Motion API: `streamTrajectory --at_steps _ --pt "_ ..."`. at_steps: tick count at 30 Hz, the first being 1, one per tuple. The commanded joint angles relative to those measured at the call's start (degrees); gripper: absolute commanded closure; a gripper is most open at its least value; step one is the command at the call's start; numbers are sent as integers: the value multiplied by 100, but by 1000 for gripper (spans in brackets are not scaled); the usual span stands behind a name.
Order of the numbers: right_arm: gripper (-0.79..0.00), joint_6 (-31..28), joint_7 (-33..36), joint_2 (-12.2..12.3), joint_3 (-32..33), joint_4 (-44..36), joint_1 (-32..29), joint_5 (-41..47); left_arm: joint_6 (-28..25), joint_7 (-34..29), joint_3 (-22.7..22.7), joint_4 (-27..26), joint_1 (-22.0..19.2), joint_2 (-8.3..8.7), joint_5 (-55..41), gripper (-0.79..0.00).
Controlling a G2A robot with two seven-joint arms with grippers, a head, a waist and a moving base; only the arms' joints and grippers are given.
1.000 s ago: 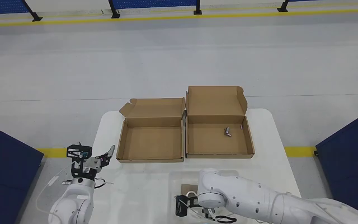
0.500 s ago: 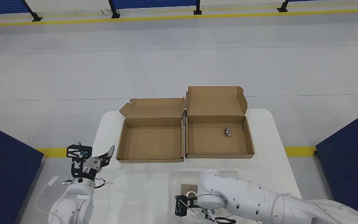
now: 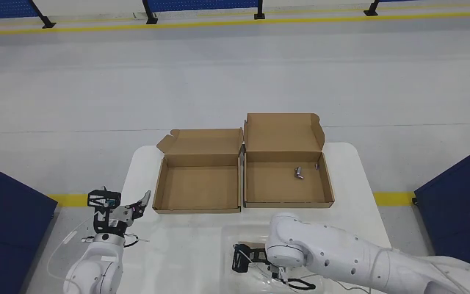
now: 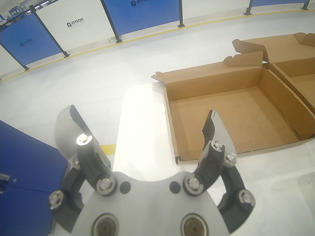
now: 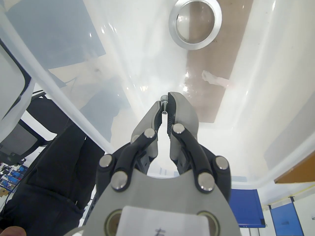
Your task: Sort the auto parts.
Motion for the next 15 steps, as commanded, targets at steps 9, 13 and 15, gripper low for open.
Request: streamTrajectory --at_steps 9,13,15 --pt "0 -285 -745 339 919 452 -184 1050 0 0 0 0 0 0 0 -785" --pt "0 -1120 -1175 873 2048 918 -661 2216 0 0 0 0 0 0 0 -785" --pt "0 -1570 -1167 1142 2582 1060 -982 2633 0 0 0 0 0 0 0 -785"
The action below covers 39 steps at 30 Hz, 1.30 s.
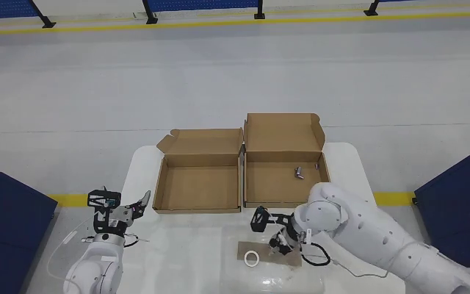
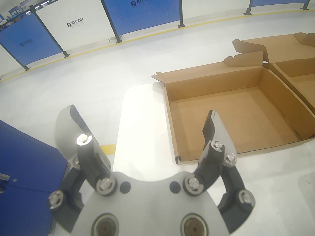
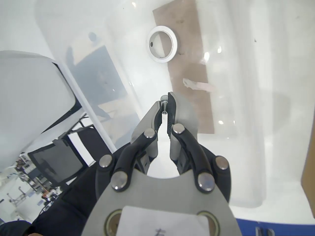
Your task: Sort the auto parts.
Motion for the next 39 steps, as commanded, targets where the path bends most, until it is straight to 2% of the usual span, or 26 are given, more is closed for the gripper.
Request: streamTrajectory --at_steps 1,3,4,13,15,20,28,36,39 --pt "0 -495 5 272 606 82 -353 532 0 0 0 0 0 0 0 -785" --pt "0 -579 -79 485 945 -4 -599 533 0 0 0 0 0 0 0 -785" --pt "0 -561 -61 516 983 -43 -631 481 0 0 0 0 0 0 0 -785" --pt "0 -561 -61 516 983 -43 -631 481 0 0 0 0 0 0 0 -785" --pt "0 -535 -295 526 1080 42 -670 639 0 0 0 0 0 0 0 -785" --pt "0 -944 -444 651 1547 512 -767 2565 0 0 0 0 0 0 0 -785" --pt "0 -642 -140 877 1525 577 -649 5016 0 0 0 0 0 0 0 -785" --pt "0 -623 -120 879 1520 584 -641 5115 0 0 0 0 0 0 0 -785" --pt "0 -672 -275 841 1576 427 -770 5789 0 0 0 0 0 0 0 -785"
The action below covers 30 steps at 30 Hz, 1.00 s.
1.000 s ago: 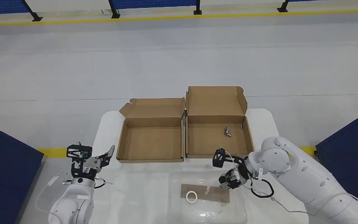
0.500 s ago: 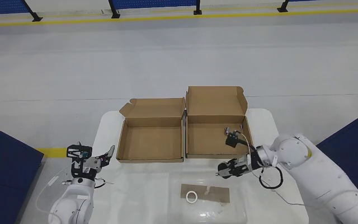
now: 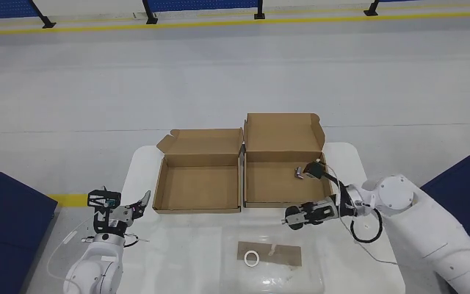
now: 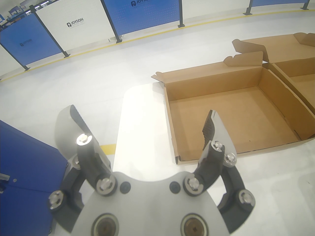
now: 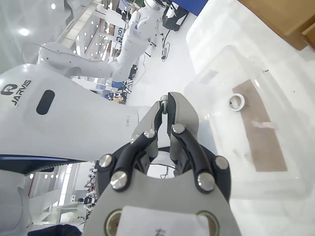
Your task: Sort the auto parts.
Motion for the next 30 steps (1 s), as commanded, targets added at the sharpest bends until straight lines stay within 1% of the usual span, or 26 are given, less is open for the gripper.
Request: streamTrajectory --at_steps 1,4,6,12,13,20,21,24,28,30 --pt "0 -68 65 -25 76 -86 -60 834 0 0 0 0 0 0 0 -785" --pt "0 157 291 -77 197 -184 -53 1859 0 0 0 0 0 0 0 -785" --pt "0 384 518 -125 262 -234 -31 2343 0 0 0 0 0 0 0 -785" --pt "0 1048 1183 -363 455 -216 35 3358 0 0 0 0 0 0 0 -785" --pt "0 1107 1242 -407 500 -151 57 3363 0 0 0 0 0 0 0 -785" --pt "0 1107 1242 -407 500 -151 57 3363 0 0 0 0 0 0 0 -785" --pt "0 1129 1156 -416 501 -212 34 3394 0 0 0 0 0 0 0 -785" --pt "0 1198 1163 -491 502 -501 35 3714 0 0 0 0 0 0 0 -785" --pt "0 1310 1425 -621 462 -483 227 4065 0 0 0 0 0 0 0 -785" --pt "0 1331 1455 -689 425 -464 370 4088 0 0 0 0 0 0 0 -785"
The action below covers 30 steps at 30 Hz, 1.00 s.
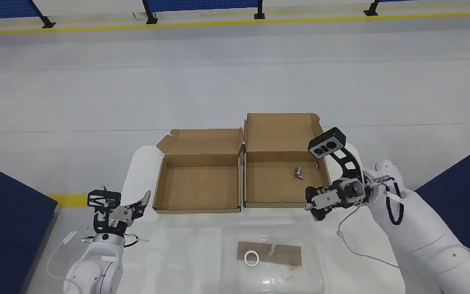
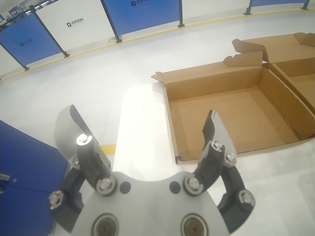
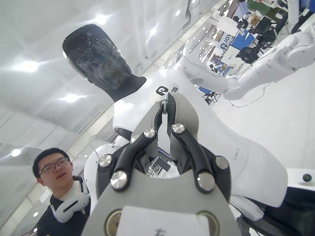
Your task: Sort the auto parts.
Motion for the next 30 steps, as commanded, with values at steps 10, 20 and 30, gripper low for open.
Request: streamTrajectory --at_steps 10,20,30 --pt "0 -8 -182 -89 32 -191 14 316 0 0 0 0 0 0 0 -785" --pt "0 427 6 -486 -256 -148 693 971 0 0 0 0 0 0 0 -785" --pt "0 427 6 -486 -256 -148 693 971 0 0 0 0 0 0 0 -785"
